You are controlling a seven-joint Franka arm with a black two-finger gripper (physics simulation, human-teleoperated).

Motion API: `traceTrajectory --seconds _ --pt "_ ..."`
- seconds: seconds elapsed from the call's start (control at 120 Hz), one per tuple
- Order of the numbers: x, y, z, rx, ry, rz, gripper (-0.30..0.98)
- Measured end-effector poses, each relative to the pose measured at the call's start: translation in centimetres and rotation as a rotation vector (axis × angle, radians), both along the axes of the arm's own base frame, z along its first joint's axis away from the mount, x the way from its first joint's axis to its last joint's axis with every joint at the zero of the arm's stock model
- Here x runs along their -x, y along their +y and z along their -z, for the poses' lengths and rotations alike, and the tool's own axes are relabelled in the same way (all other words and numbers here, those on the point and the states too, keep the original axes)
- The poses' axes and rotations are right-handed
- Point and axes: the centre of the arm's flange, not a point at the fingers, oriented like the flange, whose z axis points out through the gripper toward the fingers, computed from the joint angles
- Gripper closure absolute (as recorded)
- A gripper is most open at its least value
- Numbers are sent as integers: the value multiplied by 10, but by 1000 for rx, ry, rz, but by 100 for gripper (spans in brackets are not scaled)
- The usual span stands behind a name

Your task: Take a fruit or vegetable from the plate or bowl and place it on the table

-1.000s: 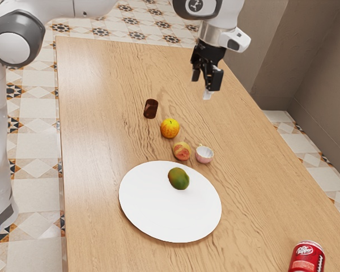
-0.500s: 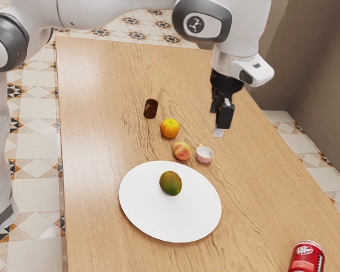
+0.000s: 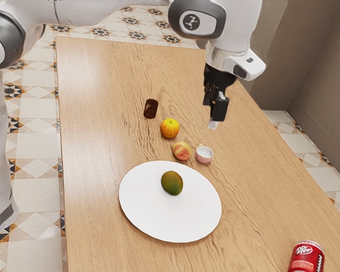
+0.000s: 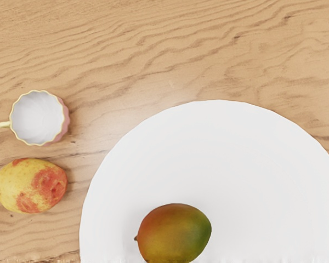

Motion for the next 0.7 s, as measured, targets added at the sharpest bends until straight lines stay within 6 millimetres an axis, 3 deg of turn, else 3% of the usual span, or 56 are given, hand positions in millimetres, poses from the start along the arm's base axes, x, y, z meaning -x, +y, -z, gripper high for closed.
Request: traceTrajectory --seconds 0.117,0.233,0.492,0.7 --pt "22 1 59 -34 45 1 0" --pt "31 8 99 -34 51 -6 0" --pt "40 13 137 23 31 -20 0" --pt "56 13 147 39 16 -23 0"
